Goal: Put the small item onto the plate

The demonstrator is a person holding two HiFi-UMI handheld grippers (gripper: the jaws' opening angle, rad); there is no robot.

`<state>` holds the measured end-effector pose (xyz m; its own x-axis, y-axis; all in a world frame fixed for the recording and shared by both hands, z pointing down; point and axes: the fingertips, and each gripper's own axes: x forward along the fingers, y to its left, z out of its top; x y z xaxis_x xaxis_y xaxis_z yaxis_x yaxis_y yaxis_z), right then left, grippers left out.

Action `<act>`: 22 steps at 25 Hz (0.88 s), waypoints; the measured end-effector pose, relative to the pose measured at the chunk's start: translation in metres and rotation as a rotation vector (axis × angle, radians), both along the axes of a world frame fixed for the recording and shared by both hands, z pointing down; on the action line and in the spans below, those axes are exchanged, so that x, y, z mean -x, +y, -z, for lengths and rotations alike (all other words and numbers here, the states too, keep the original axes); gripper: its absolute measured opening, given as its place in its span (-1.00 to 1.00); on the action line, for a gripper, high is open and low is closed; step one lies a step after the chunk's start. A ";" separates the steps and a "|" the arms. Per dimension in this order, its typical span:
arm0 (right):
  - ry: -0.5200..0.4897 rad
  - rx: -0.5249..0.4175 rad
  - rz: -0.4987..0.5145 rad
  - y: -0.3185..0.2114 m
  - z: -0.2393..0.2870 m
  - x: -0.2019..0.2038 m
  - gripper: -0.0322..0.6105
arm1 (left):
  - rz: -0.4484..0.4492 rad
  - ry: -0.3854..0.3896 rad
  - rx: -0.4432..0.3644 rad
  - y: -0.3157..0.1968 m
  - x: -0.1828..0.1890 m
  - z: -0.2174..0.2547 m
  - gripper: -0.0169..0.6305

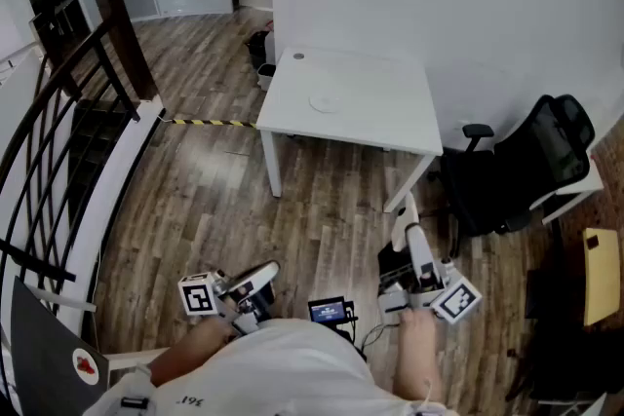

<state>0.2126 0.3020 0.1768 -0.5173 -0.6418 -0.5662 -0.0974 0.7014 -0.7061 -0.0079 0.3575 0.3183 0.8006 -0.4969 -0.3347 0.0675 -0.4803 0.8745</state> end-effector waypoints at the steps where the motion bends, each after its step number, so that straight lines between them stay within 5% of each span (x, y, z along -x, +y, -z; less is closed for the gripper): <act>1: 0.002 0.002 -0.006 0.001 -0.001 0.000 0.09 | -0.004 0.001 0.001 0.000 0.000 -0.002 -0.92; 11: 0.045 -0.021 -0.047 -0.001 0.004 0.003 0.09 | -0.024 -0.002 -0.043 -0.014 0.003 0.004 -0.93; 22: 0.057 0.058 -0.105 -0.012 -0.008 -0.010 0.09 | -0.032 0.011 -0.063 -0.023 -0.007 0.010 -0.92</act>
